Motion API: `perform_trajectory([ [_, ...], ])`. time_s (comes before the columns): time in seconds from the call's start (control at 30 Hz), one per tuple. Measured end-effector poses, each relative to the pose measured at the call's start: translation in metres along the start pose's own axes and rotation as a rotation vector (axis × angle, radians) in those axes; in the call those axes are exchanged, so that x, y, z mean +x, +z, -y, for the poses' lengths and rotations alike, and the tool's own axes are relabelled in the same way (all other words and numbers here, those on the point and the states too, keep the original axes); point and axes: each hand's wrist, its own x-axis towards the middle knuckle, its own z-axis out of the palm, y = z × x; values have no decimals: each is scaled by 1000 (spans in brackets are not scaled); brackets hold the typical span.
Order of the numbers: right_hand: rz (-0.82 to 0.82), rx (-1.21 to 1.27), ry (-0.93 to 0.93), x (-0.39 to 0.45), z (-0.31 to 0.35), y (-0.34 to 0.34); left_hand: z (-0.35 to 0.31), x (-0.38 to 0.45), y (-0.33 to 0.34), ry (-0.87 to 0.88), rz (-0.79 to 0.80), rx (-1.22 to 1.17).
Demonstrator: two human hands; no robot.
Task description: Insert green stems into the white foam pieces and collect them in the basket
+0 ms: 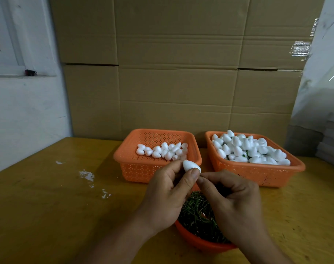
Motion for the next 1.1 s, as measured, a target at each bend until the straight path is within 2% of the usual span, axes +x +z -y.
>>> perform_trajectory([
  [0.3, 42, 66, 38, 1, 4, -1, 1, -1, 2, 35, -14, 48],
  [0.57, 13, 85, 114, 0, 3, 1, 2, -3, 4, 65, -31, 71],
  [0.77, 19, 102, 126, 4, -1, 0, 1, -2, 4, 16, -14, 36],
  [0.93, -129, 87, 250, 33, -18, -20, 2, -3, 5, -2, -43, 74],
  [1.1, -350, -193, 364, 82, -64, -60, 3, -6, 8, 32, -59, 167],
])
